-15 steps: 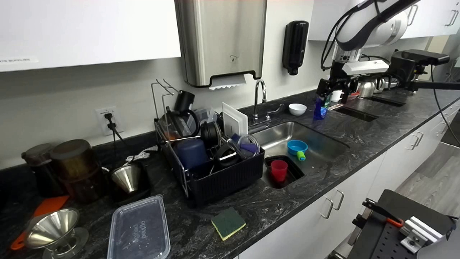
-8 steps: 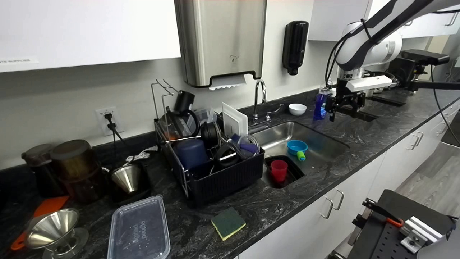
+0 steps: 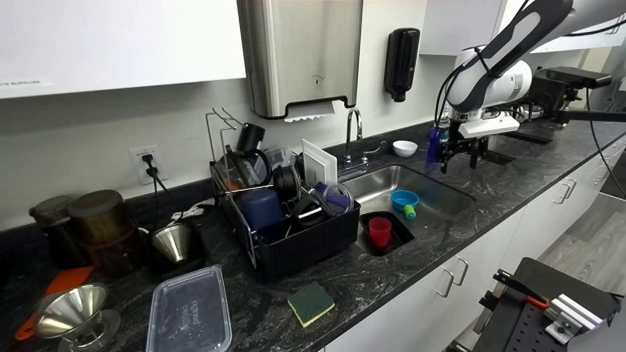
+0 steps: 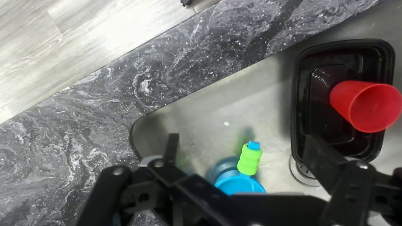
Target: Take the blue pan out of the sink and put it in the dish rack
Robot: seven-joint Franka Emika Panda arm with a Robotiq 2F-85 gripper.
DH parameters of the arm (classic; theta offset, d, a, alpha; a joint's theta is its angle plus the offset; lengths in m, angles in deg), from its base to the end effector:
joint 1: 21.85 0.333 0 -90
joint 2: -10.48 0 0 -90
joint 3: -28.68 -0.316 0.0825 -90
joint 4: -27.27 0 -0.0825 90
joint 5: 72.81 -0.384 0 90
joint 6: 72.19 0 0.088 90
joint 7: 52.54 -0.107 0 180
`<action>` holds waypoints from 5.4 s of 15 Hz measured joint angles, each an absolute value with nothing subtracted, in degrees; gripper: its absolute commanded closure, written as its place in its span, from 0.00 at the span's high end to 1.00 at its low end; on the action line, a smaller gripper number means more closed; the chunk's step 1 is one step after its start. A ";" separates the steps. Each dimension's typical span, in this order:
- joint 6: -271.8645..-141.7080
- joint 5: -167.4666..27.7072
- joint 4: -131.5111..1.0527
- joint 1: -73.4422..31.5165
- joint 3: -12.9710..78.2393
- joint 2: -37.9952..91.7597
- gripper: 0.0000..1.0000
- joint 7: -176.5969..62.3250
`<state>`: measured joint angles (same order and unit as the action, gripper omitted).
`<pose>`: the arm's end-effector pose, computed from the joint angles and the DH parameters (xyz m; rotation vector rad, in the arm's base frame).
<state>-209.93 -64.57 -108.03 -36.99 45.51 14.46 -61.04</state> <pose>0.4256 -0.2672 0.2975 2.8981 -0.8936 -0.0727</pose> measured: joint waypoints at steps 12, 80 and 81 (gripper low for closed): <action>-209.91 -64.25 -108.04 -37.00 45.58 14.39 1.00 -61.04; -222.14 -83.83 -62.85 -42.18 39.31 71.10 0.08 -59.75; -222.14 -83.83 -62.83 -42.20 39.31 71.06 0.08 -59.67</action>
<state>-222.14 -83.83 -62.83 -42.20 39.31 71.06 -59.67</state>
